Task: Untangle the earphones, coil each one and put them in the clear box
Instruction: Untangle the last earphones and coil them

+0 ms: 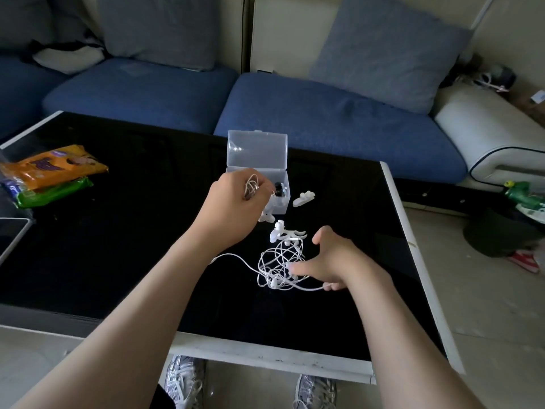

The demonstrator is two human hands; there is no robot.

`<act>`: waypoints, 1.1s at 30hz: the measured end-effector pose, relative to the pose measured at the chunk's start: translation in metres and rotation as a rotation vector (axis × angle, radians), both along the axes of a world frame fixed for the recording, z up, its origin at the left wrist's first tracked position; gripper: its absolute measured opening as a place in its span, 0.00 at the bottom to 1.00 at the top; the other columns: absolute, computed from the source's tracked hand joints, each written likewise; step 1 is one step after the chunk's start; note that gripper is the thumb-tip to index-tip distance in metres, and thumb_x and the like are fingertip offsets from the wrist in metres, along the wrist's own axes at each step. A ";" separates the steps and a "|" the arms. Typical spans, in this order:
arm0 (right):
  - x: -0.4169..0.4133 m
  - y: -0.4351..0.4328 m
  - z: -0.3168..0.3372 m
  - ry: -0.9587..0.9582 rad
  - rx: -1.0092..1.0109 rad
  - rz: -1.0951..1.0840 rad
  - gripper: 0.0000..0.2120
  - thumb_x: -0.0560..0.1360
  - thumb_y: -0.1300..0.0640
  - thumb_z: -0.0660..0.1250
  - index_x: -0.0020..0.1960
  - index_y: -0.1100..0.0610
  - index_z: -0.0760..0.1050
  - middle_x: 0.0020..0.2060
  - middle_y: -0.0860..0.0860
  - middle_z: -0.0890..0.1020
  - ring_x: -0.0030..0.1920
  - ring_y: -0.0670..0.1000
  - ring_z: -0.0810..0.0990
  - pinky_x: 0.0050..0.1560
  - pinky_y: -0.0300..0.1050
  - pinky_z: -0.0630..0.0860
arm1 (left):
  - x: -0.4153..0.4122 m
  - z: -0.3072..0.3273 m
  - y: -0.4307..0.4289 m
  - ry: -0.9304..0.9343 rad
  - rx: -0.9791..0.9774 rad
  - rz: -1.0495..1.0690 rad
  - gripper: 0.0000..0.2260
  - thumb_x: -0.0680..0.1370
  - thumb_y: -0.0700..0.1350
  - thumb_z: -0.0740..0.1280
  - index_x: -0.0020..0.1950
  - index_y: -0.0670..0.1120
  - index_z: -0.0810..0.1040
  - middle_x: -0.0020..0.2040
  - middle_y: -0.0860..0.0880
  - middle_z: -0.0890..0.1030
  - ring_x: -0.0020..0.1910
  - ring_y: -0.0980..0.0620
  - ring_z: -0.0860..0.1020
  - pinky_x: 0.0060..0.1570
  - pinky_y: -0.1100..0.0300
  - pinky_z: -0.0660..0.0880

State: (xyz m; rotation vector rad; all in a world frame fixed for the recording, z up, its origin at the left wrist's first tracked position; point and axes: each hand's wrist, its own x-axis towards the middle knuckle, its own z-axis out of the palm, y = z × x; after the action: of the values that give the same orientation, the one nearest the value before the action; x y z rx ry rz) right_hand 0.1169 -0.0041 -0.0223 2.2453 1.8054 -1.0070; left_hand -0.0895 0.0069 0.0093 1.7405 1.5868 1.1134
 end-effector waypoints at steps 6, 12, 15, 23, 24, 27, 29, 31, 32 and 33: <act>-0.027 -0.009 -0.040 0.045 -0.080 0.071 0.54 0.67 0.41 0.81 0.81 0.56 0.55 0.71 0.58 0.72 0.57 0.59 0.84 0.51 0.51 0.85 | -0.006 -0.011 0.001 0.099 -0.184 -0.016 0.08 0.82 0.48 0.68 0.44 0.52 0.84 0.39 0.53 0.84 0.41 0.54 0.81 0.36 0.63 0.73; -0.057 -0.010 -0.030 0.039 0.012 0.256 0.14 0.79 0.56 0.72 0.42 0.56 0.67 0.41 0.52 0.78 0.37 0.50 0.73 0.38 0.41 0.69 | -0.016 -0.012 0.003 0.081 -0.206 -0.018 0.08 0.81 0.49 0.70 0.43 0.52 0.85 0.36 0.54 0.84 0.34 0.58 0.79 0.32 0.67 0.70; -0.072 -0.010 -0.016 0.133 -0.105 0.288 0.13 0.75 0.61 0.66 0.60 0.62 0.73 0.52 0.61 0.85 0.35 0.54 0.86 0.40 0.45 0.81 | -0.018 -0.015 0.005 0.062 -0.216 -0.031 0.09 0.81 0.49 0.70 0.42 0.51 0.85 0.37 0.56 0.85 0.29 0.60 0.77 0.28 0.69 0.70; -0.065 -0.002 0.033 0.314 0.086 0.013 0.15 0.79 0.49 0.71 0.53 0.59 0.70 0.31 0.57 0.84 0.30 0.58 0.88 0.33 0.45 0.83 | -0.017 -0.009 0.007 -0.017 -0.237 -0.019 0.08 0.81 0.48 0.69 0.44 0.53 0.86 0.33 0.51 0.85 0.27 0.59 0.76 0.33 0.62 0.72; -0.061 0.000 0.033 0.349 0.185 -0.043 0.15 0.77 0.51 0.73 0.54 0.59 0.73 0.35 0.57 0.86 0.33 0.56 0.88 0.35 0.46 0.84 | -0.016 -0.007 0.006 -0.054 -0.249 -0.028 0.08 0.81 0.48 0.70 0.43 0.52 0.86 0.33 0.51 0.84 0.28 0.57 0.76 0.33 0.60 0.72; -0.051 0.006 0.027 0.524 0.399 -0.002 0.26 0.72 0.55 0.78 0.68 0.48 0.75 0.54 0.46 0.83 0.54 0.47 0.85 0.53 0.44 0.82 | -0.012 0.002 0.002 -0.187 -0.317 -0.117 0.09 0.80 0.46 0.70 0.42 0.49 0.87 0.31 0.50 0.80 0.28 0.54 0.72 0.32 0.58 0.69; -0.050 0.006 0.028 0.710 0.371 0.036 0.30 0.74 0.63 0.75 0.71 0.44 0.72 0.54 0.45 0.84 0.56 0.43 0.84 0.53 0.40 0.80 | -0.009 0.007 -0.002 -0.257 -0.351 -0.191 0.09 0.81 0.45 0.70 0.43 0.46 0.86 0.32 0.49 0.77 0.28 0.53 0.71 0.30 0.59 0.68; -0.050 0.007 0.030 0.794 0.340 0.025 0.21 0.78 0.65 0.70 0.66 0.47 0.76 0.45 0.50 0.87 0.45 0.45 0.86 0.45 0.36 0.79 | -0.008 0.009 -0.003 -0.291 -0.350 -0.229 0.11 0.82 0.45 0.69 0.42 0.44 0.84 0.33 0.47 0.77 0.27 0.53 0.71 0.28 0.60 0.68; -0.050 0.007 0.029 0.784 0.340 0.004 0.14 0.79 0.65 0.67 0.60 0.49 0.79 0.40 0.51 0.86 0.40 0.48 0.85 0.41 0.39 0.80 | -0.006 0.009 -0.003 -0.308 -0.347 -0.230 0.11 0.83 0.46 0.70 0.43 0.43 0.84 0.34 0.47 0.78 0.28 0.52 0.72 0.28 0.60 0.68; -0.048 0.007 0.029 0.741 0.344 -0.015 0.10 0.81 0.62 0.64 0.52 0.51 0.82 0.35 0.50 0.84 0.36 0.50 0.83 0.41 0.45 0.81 | -0.005 0.008 -0.003 -0.326 -0.348 -0.221 0.11 0.83 0.47 0.70 0.45 0.43 0.84 0.35 0.46 0.80 0.28 0.52 0.72 0.29 0.60 0.69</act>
State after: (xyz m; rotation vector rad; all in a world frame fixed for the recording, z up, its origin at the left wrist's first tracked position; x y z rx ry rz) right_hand 0.0693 0.0032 0.0069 2.2255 2.3858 -1.8376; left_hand -0.0944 0.0037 0.0175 1.3854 1.2661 0.8970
